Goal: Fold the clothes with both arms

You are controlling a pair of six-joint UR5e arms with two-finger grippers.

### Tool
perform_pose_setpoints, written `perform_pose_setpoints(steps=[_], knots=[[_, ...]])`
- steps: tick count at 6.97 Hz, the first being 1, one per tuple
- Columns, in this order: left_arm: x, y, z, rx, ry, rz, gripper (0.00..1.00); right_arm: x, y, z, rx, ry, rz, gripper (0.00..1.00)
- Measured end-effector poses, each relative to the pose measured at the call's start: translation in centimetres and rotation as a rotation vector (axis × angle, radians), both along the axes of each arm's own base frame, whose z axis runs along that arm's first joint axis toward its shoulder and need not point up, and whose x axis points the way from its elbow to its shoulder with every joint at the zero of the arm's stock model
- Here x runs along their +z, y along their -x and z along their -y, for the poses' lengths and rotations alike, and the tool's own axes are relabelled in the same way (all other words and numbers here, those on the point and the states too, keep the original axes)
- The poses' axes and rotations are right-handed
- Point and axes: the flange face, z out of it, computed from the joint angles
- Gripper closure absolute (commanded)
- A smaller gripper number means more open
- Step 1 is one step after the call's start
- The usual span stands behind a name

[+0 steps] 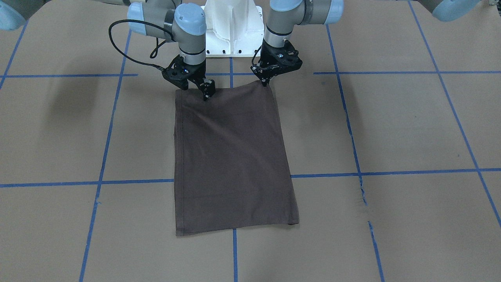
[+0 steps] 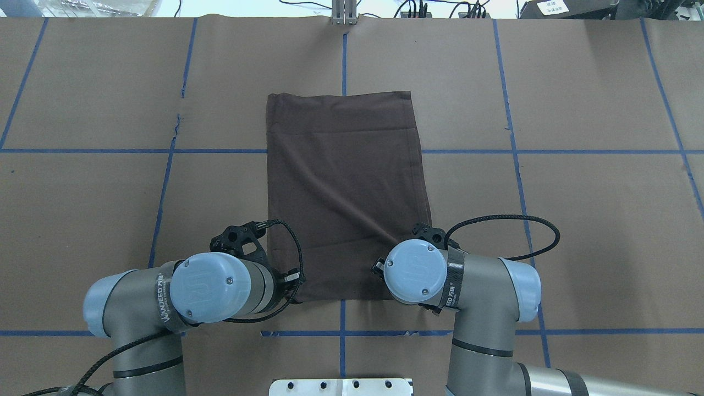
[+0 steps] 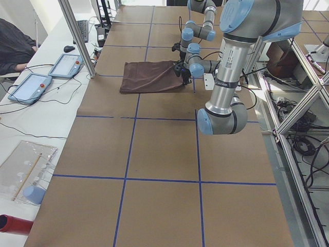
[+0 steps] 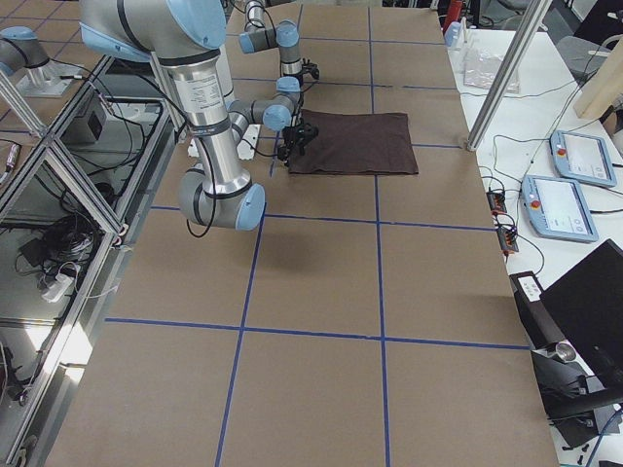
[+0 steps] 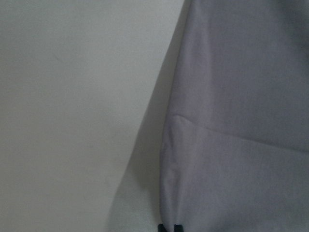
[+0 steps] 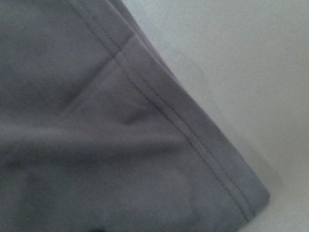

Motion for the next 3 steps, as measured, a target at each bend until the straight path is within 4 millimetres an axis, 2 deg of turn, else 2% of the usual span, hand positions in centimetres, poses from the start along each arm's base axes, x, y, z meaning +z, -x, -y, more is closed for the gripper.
perform_pose_setpoints(steps=[1, 2, 3], knots=[[0.01, 0.00, 0.00, 0.000, 0.000, 0.000, 1.00, 0.05, 0.13, -0.01, -0.001, 0.000, -0.002, 0.72], [0.01, 0.00, 0.00, 0.000, 0.000, 0.000, 1.00, -0.07, 0.16, 0.02, -0.001, 0.000, 0.001, 0.99], [0.01, 0.00, 0.00, 0.000, 0.000, 0.000, 1.00, -0.04, 0.16, 0.00, -0.005, -0.001, 0.000, 1.00]])
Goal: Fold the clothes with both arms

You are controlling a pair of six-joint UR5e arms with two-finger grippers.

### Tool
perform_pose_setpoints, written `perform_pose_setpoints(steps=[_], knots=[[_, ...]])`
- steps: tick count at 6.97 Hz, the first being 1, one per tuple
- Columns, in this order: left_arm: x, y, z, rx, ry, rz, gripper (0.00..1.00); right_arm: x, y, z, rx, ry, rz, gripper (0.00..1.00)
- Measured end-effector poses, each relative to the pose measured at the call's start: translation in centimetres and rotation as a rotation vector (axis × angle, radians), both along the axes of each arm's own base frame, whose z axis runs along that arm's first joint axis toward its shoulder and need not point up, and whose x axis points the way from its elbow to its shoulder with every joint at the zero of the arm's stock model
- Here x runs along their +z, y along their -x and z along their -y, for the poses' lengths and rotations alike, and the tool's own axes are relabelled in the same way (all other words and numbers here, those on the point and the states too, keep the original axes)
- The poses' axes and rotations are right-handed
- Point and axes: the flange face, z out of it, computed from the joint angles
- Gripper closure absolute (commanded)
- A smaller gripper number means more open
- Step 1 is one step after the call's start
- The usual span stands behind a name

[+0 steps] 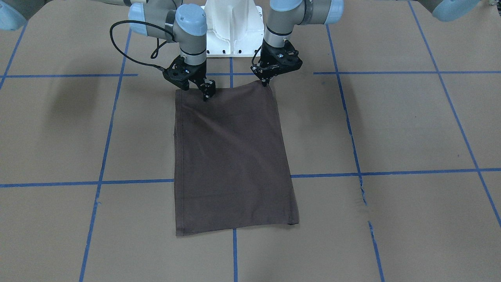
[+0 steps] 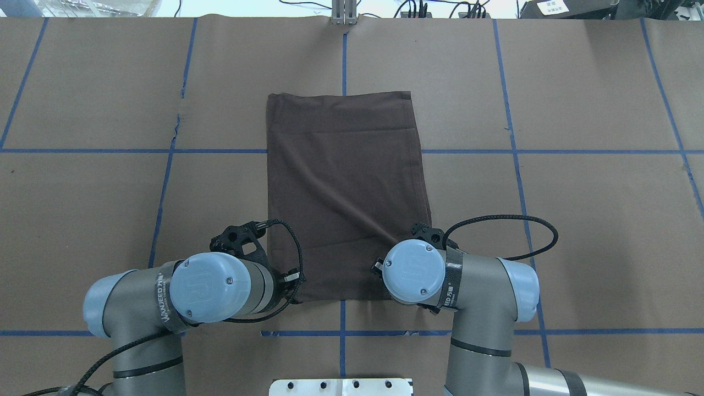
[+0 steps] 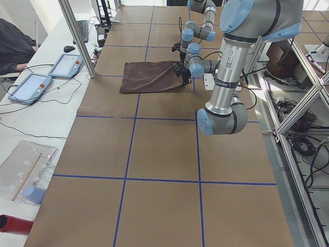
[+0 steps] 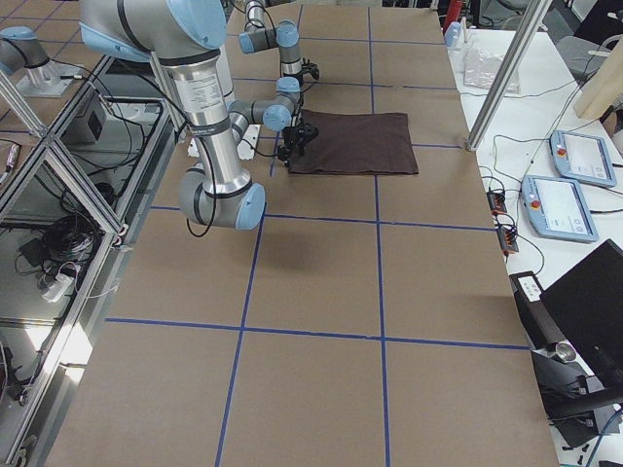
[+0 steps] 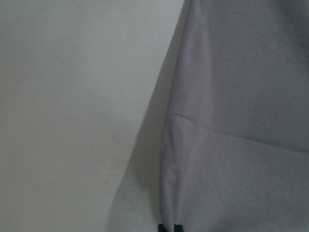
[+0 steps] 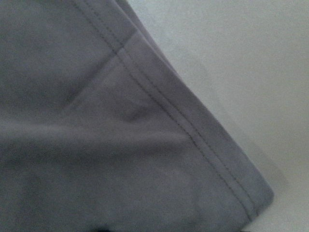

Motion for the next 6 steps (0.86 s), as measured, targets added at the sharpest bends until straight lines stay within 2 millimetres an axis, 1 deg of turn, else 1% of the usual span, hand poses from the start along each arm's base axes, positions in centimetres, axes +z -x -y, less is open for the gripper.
perform_pose_setpoints(steps=[6], knots=[[0.06, 0.01, 0.00, 0.000, 0.000, 0.001, 1.00, -0.96, -0.42, 0.83, 0.004, -0.008, 0.016, 1.00]])
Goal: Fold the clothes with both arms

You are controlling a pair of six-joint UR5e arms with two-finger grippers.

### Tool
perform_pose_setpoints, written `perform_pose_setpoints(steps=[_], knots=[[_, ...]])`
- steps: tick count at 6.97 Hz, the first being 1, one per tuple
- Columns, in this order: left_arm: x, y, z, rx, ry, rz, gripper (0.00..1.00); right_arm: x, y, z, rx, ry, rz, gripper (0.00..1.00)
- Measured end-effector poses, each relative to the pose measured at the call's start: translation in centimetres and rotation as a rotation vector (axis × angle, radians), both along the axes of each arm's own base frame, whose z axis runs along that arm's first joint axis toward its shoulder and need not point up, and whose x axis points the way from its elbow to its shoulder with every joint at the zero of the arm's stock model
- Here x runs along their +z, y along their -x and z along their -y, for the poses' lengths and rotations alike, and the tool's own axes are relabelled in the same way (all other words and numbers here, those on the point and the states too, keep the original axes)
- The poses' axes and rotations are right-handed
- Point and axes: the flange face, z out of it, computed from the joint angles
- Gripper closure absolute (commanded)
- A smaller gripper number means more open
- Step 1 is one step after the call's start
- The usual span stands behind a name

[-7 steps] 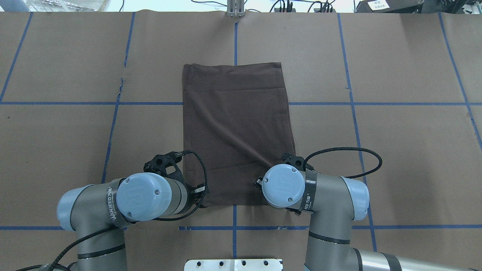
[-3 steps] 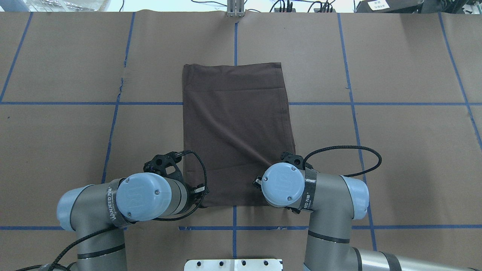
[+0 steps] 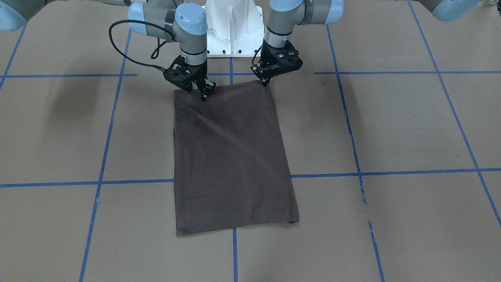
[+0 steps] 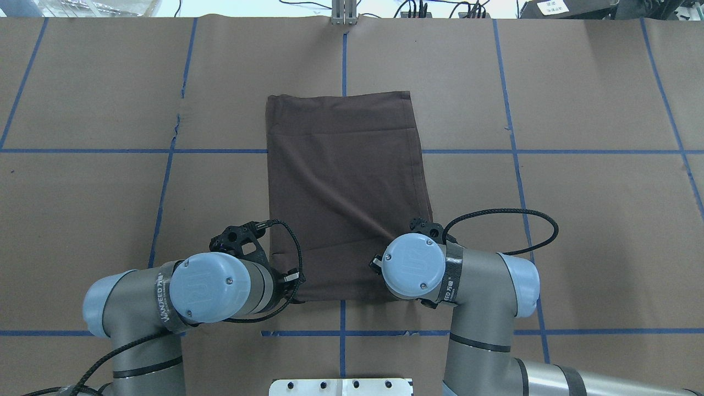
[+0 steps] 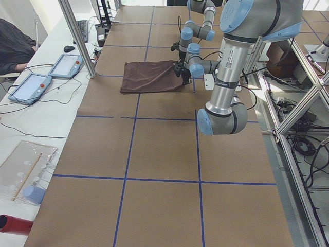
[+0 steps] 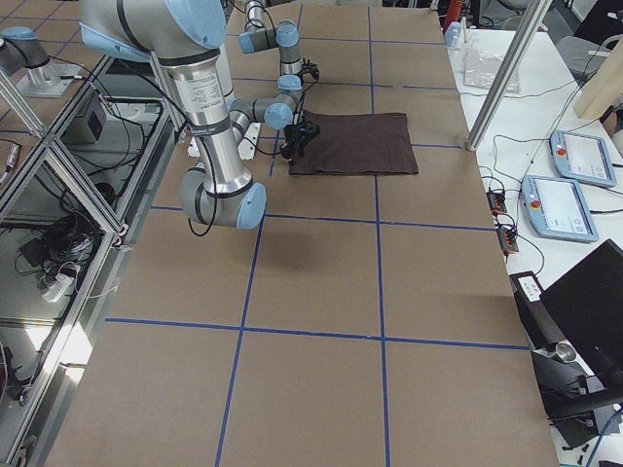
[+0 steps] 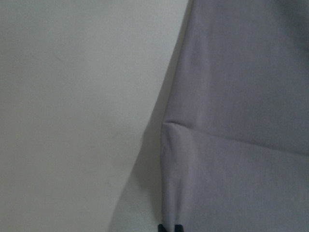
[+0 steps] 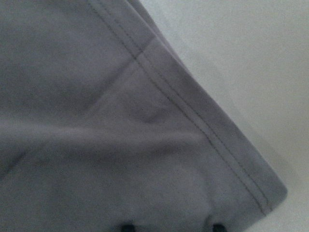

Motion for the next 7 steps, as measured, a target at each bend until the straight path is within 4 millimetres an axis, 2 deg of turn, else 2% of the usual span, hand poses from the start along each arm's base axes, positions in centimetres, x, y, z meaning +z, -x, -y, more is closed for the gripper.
perform_pose_setpoints(steps=[4, 5, 6, 7], knots=[[0.0, -0.1, -0.1, 0.000, -0.001, 0.000, 1.00, -1.7, -0.1, 1.2, 0.017, -0.015, 0.040, 1.00], [-0.1, -0.1, 0.0, 0.000, -0.002, -0.001, 1.00, -1.9, 0.0, 1.3, 0.018, -0.018, 0.046, 0.90], [-0.1, -0.1, 0.0, -0.001, -0.002, -0.002, 1.00, -2.0, 0.0, 1.3, 0.021, -0.018, 0.050, 0.01], [-0.1, -0.1, 0.0, -0.001, -0.002, -0.002, 1.00, -2.0, -0.1, 1.4, 0.028, -0.015, 0.051, 0.00]])
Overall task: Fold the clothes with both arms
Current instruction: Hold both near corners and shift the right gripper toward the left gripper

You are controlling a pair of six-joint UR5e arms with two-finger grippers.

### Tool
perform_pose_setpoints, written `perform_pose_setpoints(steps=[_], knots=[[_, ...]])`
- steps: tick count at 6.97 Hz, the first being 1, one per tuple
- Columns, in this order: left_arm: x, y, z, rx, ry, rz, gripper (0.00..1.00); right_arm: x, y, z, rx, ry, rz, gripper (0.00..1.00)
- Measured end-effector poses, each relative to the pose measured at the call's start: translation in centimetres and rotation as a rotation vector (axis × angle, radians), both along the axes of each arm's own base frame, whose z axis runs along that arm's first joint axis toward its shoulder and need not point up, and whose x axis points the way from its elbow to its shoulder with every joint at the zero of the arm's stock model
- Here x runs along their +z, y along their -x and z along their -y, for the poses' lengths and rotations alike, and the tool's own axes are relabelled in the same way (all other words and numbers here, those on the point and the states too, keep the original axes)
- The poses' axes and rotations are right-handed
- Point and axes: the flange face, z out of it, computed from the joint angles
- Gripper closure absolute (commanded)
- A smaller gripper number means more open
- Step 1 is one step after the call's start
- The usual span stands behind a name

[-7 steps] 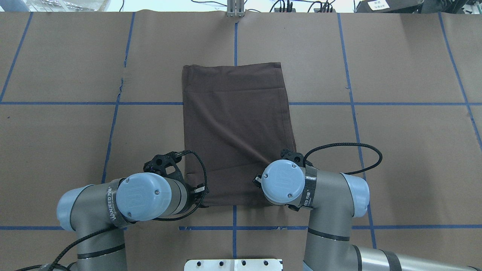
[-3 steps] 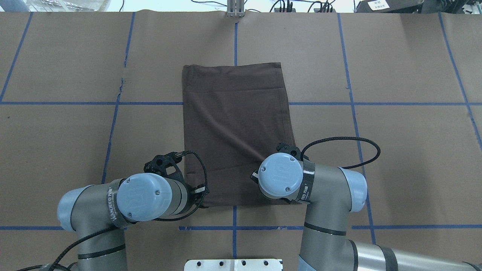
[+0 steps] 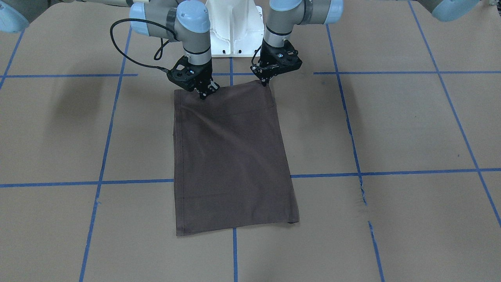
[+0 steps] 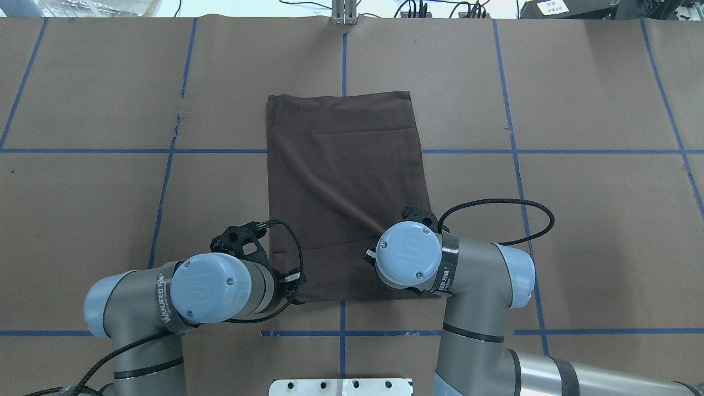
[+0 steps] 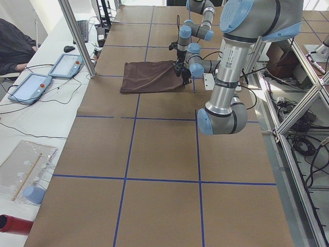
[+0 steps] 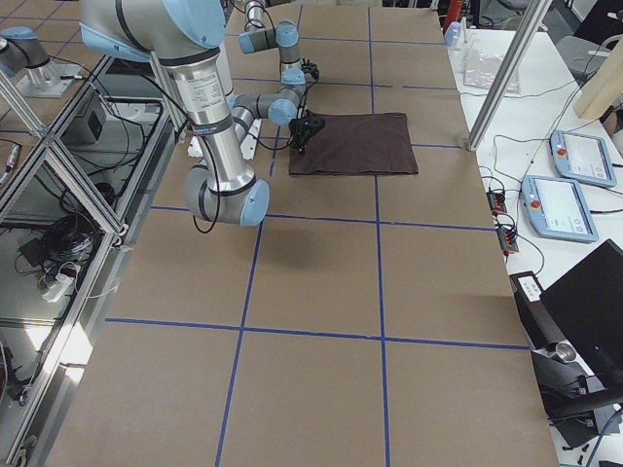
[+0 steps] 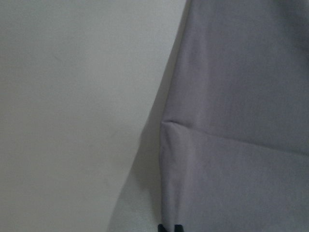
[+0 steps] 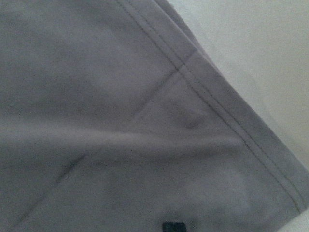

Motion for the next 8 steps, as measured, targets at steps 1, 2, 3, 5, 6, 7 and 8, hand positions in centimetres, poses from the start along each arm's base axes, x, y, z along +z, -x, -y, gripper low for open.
perform_pose_setpoints(steps=[1, 2, 3, 5, 6, 7, 8], knots=[[0.0, 0.0, 0.0, 0.000, 0.000, -0.001, 1.00, 0.0, 0.0, 0.1, 0.009, 0.004, 0.000, 0.00], [0.0, 0.0, 0.0, 0.000, 0.000, -0.001, 1.00, 0.0, -0.2, 0.4, 0.019, 0.010, 0.000, 0.00], [0.0, 0.0, 0.0, 0.000, 0.000, -0.002, 1.00, 0.1, -0.4, 0.8, 0.028, 0.012, -0.004, 0.00], [-0.1, 0.0, 0.1, -0.001, -0.001, -0.002, 1.00, 0.7, -0.7, 1.3, 0.031, 0.014, -0.020, 0.00], [-0.1, 0.0, 0.1, -0.001, -0.001, -0.002, 1.00, 1.5, -0.4, 1.3, 0.027, 0.018, -0.033, 0.00], [-0.1, 0.0, 0.1, -0.002, -0.001, -0.002, 1.00, 2.2, -0.1, 1.3, 0.023, 0.019, -0.046, 0.00], [-0.1, 0.0, 0.1, -0.002, -0.001, -0.002, 1.00, 2.7, 0.1, 1.4, 0.015, 0.018, -0.055, 0.00]])
